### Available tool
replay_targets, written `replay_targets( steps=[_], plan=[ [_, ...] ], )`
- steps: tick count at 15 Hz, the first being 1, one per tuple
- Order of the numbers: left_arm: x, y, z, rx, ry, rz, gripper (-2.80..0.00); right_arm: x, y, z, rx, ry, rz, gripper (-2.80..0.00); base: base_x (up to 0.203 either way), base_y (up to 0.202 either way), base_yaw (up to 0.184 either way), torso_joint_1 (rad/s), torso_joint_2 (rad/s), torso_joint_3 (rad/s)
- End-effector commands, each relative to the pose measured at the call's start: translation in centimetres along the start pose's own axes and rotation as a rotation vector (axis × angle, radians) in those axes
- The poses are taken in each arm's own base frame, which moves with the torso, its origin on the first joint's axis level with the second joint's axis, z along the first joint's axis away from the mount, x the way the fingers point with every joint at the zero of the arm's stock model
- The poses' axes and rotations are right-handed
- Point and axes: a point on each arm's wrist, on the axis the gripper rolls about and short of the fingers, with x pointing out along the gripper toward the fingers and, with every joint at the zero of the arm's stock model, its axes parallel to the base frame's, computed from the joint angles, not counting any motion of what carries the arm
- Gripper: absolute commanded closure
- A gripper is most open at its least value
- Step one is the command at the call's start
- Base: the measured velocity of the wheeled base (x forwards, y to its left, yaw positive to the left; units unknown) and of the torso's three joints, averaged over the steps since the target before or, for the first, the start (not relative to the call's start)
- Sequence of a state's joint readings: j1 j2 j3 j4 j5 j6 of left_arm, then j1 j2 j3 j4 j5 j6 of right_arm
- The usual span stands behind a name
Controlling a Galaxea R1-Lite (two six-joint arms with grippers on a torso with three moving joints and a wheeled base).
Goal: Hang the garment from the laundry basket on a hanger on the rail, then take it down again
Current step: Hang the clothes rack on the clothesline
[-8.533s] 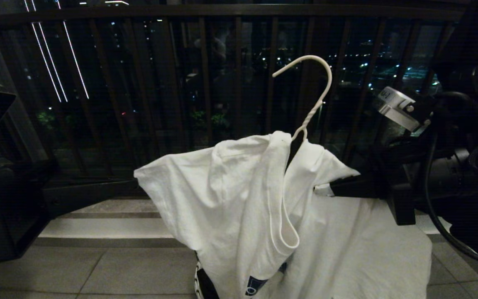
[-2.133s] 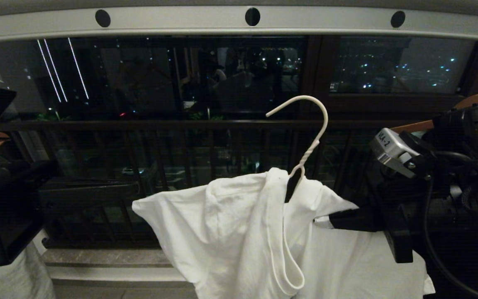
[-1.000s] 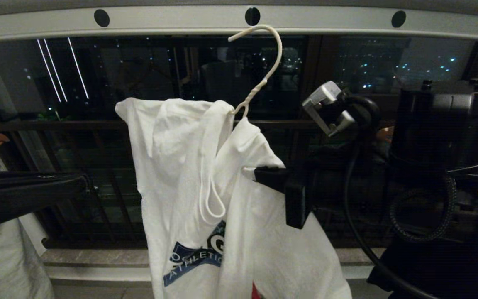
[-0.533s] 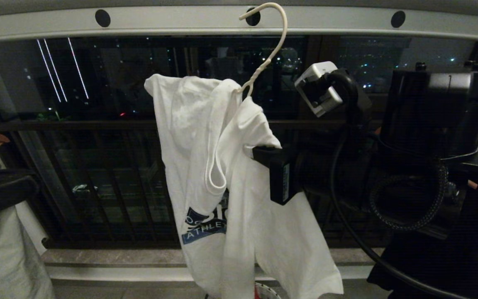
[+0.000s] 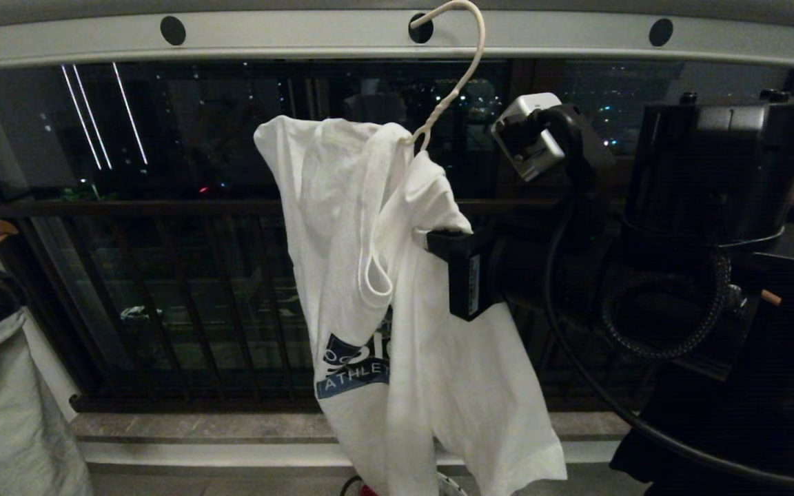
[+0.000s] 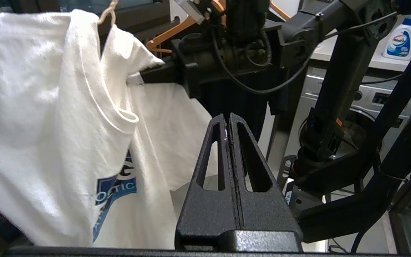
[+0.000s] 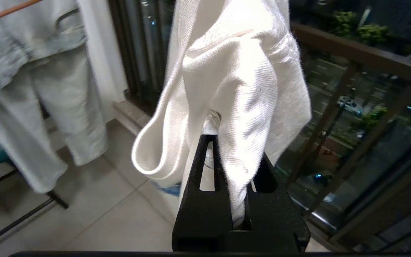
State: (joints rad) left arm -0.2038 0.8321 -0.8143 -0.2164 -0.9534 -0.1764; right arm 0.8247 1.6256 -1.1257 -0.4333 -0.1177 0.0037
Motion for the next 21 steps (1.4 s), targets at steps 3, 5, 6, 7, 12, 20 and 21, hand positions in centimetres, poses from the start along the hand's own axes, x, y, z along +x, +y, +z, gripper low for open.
replay_targets(
  steps=[3,5,6,7,12,20,21],
  plan=[
    [0.0,0.0,0.0,-0.001,0.000,-0.006,0.00,1.1,-0.8,0.0,-0.003,0.022,-0.030,0.00,0.000,0.000,0.000,0.000,0.00,0.000],
    [0.0,0.0,0.0,-0.001,0.000,-0.006,0.00,1.8,-1.0,-0.5,-0.007,0.061,-0.037,0.00,0.000,0.000,0.000,0.000,0.00,0.000],
    [0.0,0.0,0.0,0.000,0.000,-0.006,0.00,2.1,-1.2,-0.6,-0.007,0.065,-0.043,0.00,0.000,0.000,0.000,0.000,0.00,0.000],
    [0.0,0.0,0.0,0.000,0.000,-0.006,0.00,2.4,-1.3,-0.8,-0.007,0.071,-0.045,0.00,0.000,0.000,0.000,0.000,0.00,0.000],
    [-0.2,-0.3,0.2,0.011,-0.007,-0.008,0.00,3.0,-1.4,-1.3,-0.016,0.090,-0.052,0.00,0.000,0.000,0.000,0.000,0.00,0.000],
    [-0.1,-0.3,0.2,0.009,-0.006,-0.008,0.00,2.6,-1.5,-1.0,-0.036,0.081,-0.054,-2.80,0.000,0.000,0.000,0.000,0.00,0.000],
    [-0.1,-0.3,0.2,0.009,-0.006,-0.007,0.00,2.3,-1.5,-0.8,-0.036,0.076,-0.053,-2.80,0.000,0.000,0.000,0.000,0.00,0.000]
  ],
)
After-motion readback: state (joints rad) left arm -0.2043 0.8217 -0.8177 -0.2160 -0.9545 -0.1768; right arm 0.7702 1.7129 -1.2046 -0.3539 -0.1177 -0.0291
